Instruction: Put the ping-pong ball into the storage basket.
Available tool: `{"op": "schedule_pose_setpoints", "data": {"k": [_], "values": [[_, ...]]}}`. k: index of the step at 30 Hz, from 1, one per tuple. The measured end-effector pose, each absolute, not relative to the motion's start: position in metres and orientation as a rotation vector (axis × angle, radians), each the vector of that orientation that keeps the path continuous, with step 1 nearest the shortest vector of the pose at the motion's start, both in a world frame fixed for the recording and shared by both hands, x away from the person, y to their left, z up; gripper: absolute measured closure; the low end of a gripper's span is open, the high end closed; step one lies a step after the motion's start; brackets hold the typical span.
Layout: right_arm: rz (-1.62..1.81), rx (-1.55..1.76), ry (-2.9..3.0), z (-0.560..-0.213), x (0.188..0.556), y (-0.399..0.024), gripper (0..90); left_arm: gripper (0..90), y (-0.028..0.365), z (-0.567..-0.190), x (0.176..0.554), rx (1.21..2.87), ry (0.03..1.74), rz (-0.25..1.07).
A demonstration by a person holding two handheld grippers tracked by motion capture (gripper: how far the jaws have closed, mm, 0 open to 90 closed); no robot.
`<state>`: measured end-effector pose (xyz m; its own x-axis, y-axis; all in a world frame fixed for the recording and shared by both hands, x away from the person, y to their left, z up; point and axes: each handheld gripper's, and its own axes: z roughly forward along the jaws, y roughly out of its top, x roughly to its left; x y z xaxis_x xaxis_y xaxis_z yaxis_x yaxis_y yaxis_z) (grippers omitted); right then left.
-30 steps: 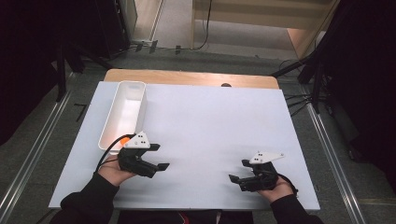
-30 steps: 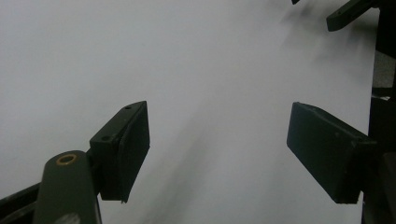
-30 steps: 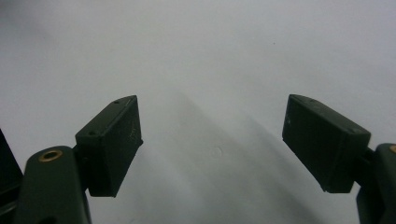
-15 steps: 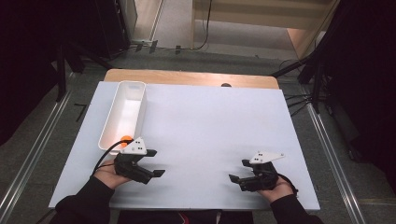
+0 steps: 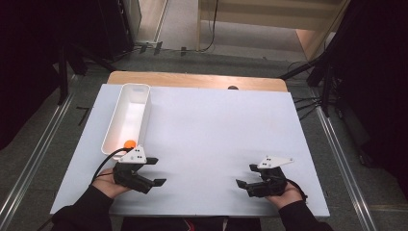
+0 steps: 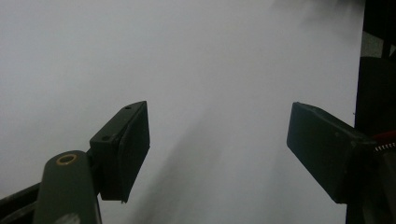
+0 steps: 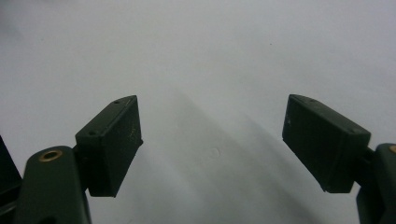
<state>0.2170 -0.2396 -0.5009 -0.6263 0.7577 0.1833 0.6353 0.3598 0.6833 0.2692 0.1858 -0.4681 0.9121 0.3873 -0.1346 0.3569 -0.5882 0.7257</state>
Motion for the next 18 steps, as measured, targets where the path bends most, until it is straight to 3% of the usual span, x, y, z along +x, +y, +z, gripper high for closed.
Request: {"op": "schedule_pose_setpoints", "data": {"k": [18], "values": [[1.116,1.267,2.448,-0.5014,0.2172,-0.2392,18.5,22.1,0.1933,-0.4697,0.2637,2.265,0.503,0.058]]}}
